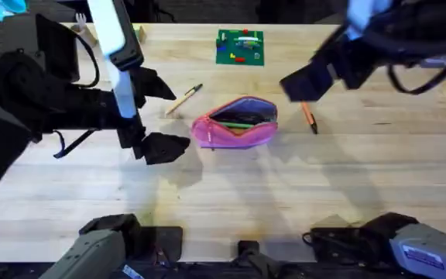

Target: Unzip the bag, pick up the pens from the table one at a time and place them inside, then zip the bag closed.

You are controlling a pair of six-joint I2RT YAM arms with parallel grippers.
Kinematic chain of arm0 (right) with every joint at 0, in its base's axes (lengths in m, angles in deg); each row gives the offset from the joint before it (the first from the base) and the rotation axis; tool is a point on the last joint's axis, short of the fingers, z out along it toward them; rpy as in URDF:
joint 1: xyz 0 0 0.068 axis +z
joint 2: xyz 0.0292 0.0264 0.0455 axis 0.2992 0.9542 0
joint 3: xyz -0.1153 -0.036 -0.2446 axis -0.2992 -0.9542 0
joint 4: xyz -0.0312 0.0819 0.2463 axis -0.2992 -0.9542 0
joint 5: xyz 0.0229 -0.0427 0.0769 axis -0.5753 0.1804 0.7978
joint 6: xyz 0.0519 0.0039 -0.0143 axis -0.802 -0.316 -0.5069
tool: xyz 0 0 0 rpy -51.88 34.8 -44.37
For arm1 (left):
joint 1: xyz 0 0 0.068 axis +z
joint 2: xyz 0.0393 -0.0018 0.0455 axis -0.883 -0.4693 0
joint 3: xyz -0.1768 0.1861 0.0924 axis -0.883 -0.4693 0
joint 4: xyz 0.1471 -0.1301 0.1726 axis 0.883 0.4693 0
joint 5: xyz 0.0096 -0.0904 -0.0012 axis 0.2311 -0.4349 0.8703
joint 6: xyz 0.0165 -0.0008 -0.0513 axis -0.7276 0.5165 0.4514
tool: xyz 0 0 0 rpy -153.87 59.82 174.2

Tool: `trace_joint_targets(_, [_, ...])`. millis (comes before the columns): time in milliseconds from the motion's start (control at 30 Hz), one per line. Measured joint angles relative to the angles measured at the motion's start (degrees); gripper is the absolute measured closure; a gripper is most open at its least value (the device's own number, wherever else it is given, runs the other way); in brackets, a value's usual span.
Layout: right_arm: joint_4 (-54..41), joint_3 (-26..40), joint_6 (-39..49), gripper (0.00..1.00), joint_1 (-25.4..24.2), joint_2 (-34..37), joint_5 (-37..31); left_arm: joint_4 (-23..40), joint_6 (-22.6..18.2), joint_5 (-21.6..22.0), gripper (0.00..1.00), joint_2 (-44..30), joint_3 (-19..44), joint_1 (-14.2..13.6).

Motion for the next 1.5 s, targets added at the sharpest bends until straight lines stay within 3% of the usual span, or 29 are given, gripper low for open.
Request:
trace_joint_targets(267, [-3.70, 0.00, -9.60, 0.004, -12.96, -0.72, 0.00, 0.00, 0.00, 0.00, 0.007, 0.00, 0.00, 0.00])
trace_joint_targets(433, [-4.12, 0.00, -11.45, 0.004, -16.70, -0.72, 0.01, 0.00, 0.00, 0.00, 0.007, 0.00, 0.00, 0.00])
trace_joint_targets(1500, [-4.29, 0.00, -12.08, 0.003, -16.94, 1.20, -2.36, 0.00, 0.00, 0.01, 0.007, 0.01, 0.01, 0.00])
